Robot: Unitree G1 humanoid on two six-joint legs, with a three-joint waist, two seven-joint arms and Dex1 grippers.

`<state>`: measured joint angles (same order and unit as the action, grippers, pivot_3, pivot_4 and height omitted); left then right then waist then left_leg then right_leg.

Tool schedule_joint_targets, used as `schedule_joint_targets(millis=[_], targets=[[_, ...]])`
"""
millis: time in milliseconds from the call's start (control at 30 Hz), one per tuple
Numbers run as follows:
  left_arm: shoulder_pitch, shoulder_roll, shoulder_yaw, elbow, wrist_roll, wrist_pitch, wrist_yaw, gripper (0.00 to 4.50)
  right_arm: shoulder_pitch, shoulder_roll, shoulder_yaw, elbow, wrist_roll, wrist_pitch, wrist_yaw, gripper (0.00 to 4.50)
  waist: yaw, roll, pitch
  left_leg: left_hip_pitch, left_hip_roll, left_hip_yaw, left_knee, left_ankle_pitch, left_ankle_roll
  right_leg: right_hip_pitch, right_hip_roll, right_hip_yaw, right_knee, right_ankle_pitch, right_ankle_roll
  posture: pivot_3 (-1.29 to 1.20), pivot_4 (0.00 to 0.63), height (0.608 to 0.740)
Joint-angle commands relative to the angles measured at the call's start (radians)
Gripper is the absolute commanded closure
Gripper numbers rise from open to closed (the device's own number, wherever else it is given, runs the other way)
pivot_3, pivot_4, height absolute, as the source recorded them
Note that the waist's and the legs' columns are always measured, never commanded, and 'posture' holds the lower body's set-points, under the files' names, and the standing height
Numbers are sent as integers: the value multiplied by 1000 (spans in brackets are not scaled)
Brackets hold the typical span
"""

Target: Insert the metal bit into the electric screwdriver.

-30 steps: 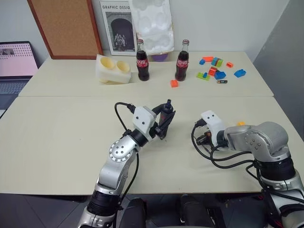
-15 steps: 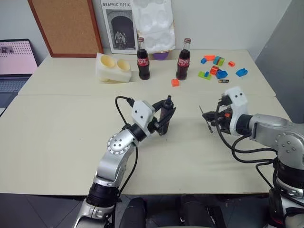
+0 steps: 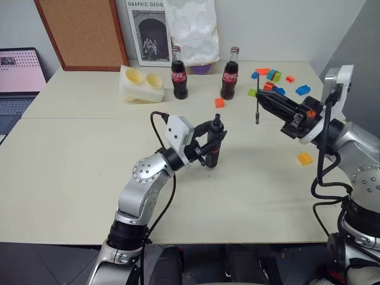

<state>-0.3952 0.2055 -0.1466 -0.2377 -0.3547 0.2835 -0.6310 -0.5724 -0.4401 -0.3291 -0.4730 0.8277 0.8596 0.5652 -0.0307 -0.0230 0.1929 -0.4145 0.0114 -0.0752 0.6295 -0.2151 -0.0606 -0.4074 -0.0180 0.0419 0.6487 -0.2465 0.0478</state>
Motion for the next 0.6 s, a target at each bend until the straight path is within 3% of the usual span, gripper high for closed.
schedule_joint_targets(millis=[33,600], targets=[[-3,-5,-1,-63,-34,8,-10,2843,-16,52,3,-13,17,-118,-9,4500,0,0,0,0,0,0,0,0,0,0,0,0,0,0,0,0,150,740],[19,-12,-8,-111,-34,55,-8,2843,-19,163,87,-5,78,-212,-94,4500,0,0,0,0,0,0,0,0,0,0,0,0,1,0,0,0,150,740]])
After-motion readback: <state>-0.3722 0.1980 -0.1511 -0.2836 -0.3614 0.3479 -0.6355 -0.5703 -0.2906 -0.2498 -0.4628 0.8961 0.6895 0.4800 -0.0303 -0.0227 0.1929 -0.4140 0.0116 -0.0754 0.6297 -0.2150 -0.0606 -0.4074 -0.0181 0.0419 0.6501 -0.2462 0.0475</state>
